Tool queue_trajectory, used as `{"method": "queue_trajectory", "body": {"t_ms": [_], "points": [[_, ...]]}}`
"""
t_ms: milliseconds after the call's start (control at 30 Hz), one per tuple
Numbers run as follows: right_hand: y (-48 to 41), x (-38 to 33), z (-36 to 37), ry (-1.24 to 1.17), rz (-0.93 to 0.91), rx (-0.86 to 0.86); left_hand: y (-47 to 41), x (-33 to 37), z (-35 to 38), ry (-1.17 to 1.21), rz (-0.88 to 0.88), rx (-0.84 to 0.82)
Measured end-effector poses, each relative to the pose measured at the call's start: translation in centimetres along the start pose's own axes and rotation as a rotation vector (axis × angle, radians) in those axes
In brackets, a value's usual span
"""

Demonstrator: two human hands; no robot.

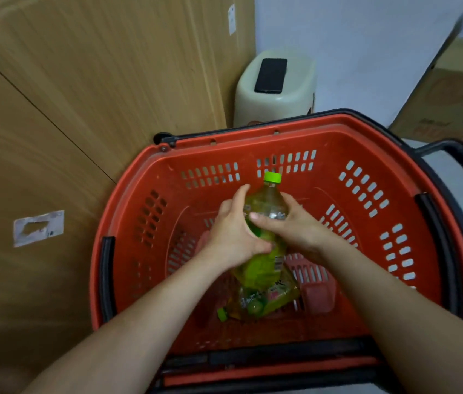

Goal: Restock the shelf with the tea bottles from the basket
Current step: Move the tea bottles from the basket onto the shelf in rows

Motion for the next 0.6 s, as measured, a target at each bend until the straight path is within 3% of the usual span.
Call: {"method": "queue_trajectory", "body": {"t_ms": [67,167,267,333,500,600], "points": [[0.0,-0.4,-1.2,0.026,-0.073,0.161,0.0,1.0,1.1,0.112,0.048,-0.058],[0.8,-1.4,-2.9,0.362,-0.111,0.296,-1.2,-0.7,3.7,0.240,-0.031,-0.263],[1.2,-1.6,-4.6,0.432,-0.092,0.366,-2.3,-4.5,7.7,-0.242,-0.088,-0.521],[0.8,-1.5,-5.5,0.387,-0.096,0.415,-2.8,-6.4,10.4,-0.459,-0.075,-0.598],[0.3,-1.3,-5.6,0.404,-0.130,0.408,-2.4,-7.6,17.0,-0.782,0.032,-0.630],[0.2,-1.2,-5.6,0.432,-0.123,0.381,-2.3,-8.0,17.9,-0.847,0.101,-0.591]]}}
Point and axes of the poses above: each hand's wrist, its own y-axis away from the middle knuckle, its own z-axis out of the palm, x = y × z, the point moved 4 cm from there along -y, towards the middle knuckle, and after that the axes turned 4 degrees about -z, right-handed, at the moved point
